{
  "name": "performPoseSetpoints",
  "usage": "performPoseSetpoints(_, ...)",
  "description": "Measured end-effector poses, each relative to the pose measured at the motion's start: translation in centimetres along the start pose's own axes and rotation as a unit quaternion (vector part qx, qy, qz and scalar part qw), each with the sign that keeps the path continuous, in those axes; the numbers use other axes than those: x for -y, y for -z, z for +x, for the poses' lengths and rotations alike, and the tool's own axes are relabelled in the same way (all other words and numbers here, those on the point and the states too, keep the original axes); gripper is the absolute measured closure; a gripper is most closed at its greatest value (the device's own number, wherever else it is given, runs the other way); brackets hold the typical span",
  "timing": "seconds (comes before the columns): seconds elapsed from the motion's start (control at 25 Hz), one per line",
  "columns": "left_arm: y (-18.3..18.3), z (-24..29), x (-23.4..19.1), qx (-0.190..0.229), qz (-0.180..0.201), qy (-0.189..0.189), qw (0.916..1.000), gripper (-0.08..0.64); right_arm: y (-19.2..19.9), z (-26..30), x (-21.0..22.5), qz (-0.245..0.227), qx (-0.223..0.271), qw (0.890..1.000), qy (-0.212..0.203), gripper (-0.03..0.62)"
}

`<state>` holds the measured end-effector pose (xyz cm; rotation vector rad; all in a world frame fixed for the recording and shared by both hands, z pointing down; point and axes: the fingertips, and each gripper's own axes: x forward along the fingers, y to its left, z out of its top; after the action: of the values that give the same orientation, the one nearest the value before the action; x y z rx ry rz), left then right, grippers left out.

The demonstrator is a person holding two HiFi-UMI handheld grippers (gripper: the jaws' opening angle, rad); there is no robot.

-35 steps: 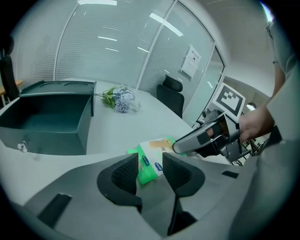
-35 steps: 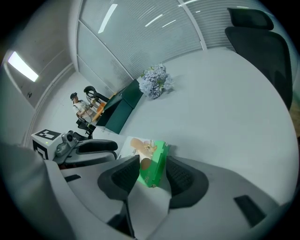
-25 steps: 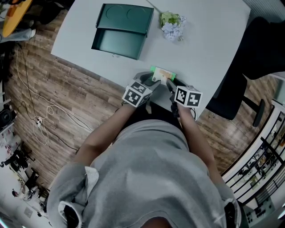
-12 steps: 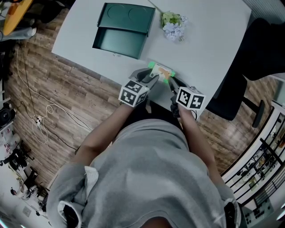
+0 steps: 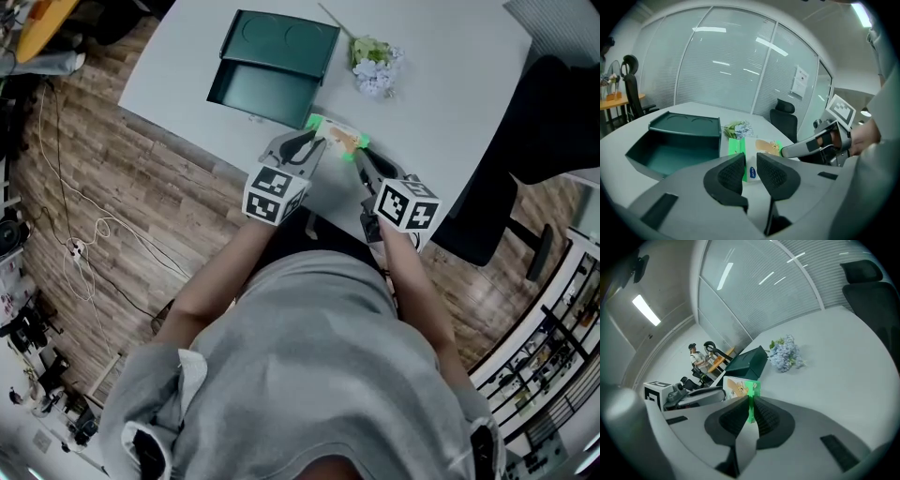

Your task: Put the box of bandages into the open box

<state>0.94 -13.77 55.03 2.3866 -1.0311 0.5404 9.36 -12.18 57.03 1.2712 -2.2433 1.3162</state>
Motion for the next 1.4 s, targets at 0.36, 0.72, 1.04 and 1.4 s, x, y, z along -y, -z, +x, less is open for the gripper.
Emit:
performPoseSetpoints(0.36,-3.3,-3.4,-6.5,0.052,-0.032,-0.072,0.9955,0.476,-5.0,4.4,-5.8,-0.089,-0.002,0.995,-0.052,0.531)
performPoseSetpoints(0.72,-3.7,-4.9,-14.5,0.057,-0.038,-0.125,0.9898,0.479,-6.7,12.3,-9.3,-0.124,-0.041,0.988,-0.085,0.531)
performPoseSetpoints(1.04,-0.4,-2.8,-17.5,0.016,-0.06,-0.13,0.9895,0.479,-4.9,16.3,-7.5,-0.132,-0.085,0.986,-0.06,0.529)
performPoseSetpoints(1.4,-1.3,-3.6,-17.8,0.05,-0.068,-0.141,0.9864,0.486,-6.7,14.5,-6.5,-0.14,-0.031,0.989,-0.047,0.529)
